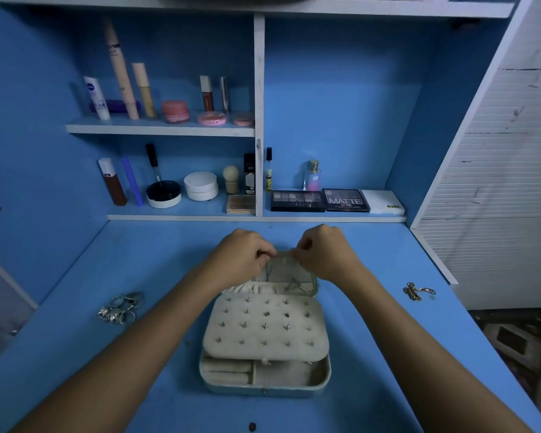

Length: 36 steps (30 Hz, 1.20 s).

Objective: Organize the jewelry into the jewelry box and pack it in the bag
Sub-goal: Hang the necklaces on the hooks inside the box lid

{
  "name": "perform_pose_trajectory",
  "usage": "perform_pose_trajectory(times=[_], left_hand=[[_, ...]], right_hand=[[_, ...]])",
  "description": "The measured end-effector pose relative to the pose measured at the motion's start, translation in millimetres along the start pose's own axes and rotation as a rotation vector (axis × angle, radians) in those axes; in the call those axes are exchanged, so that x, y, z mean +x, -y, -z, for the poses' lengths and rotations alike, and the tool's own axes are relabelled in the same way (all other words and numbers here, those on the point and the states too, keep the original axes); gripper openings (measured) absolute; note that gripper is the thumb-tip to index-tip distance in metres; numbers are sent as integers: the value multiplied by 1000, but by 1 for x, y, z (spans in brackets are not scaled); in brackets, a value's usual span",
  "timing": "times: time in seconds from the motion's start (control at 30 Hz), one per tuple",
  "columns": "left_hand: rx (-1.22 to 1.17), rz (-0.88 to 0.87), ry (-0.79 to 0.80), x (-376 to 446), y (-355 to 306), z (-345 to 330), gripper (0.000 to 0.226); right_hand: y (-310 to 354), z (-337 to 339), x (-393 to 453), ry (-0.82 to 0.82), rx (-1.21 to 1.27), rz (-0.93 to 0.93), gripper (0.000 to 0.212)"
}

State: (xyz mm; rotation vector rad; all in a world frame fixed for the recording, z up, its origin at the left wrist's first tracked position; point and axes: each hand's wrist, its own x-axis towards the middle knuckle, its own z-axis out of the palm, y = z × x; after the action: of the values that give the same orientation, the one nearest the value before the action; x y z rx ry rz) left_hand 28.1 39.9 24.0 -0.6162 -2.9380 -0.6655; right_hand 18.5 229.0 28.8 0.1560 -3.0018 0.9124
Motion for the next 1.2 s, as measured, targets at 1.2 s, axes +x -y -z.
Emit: perform_pose_trajectory(times=[1.2], left_hand=[[-205,97,159,-2,-21,0,24]], right_hand=[[19,52,-23,230,-12,-3,10]])
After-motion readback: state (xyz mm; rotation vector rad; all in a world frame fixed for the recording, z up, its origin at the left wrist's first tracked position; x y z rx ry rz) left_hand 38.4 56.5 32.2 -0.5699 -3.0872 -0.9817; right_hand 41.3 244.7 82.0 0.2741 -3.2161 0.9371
